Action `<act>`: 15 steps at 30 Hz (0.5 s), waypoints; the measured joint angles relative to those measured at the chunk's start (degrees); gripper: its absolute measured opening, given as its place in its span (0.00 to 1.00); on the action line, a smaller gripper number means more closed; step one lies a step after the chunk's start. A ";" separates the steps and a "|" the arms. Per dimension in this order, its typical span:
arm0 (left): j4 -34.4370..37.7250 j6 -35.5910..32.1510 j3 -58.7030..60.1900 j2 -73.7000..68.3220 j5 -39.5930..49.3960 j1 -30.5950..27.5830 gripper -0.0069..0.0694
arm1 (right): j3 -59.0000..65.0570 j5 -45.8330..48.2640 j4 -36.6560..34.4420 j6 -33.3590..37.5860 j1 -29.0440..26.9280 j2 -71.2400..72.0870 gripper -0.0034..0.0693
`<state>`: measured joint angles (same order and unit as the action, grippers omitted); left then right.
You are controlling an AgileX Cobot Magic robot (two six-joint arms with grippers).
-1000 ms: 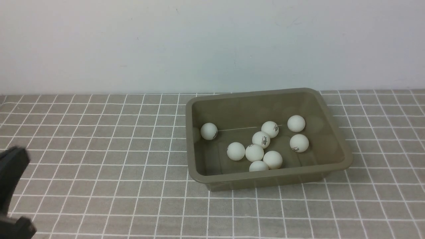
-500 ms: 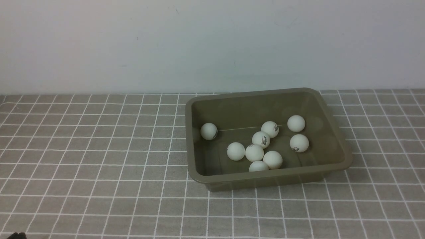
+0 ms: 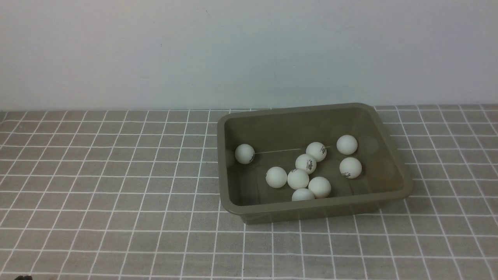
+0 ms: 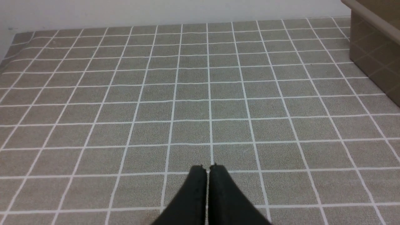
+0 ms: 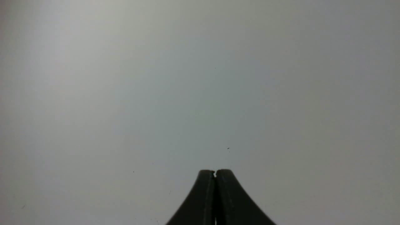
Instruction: Put the table tennis balls into the box on the grey coffee tablecloth.
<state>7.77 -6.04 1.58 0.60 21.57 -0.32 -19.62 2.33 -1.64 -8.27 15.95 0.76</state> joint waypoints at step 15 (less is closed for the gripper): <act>0.04 0.04 -0.05 0.00 0.13 0.00 0.08 | 2.48 7.30 4.22 1.72 -0.40 0.00 0.03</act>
<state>7.81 -5.99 1.53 0.60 21.70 -0.32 -17.15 9.63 2.58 -6.55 15.55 0.76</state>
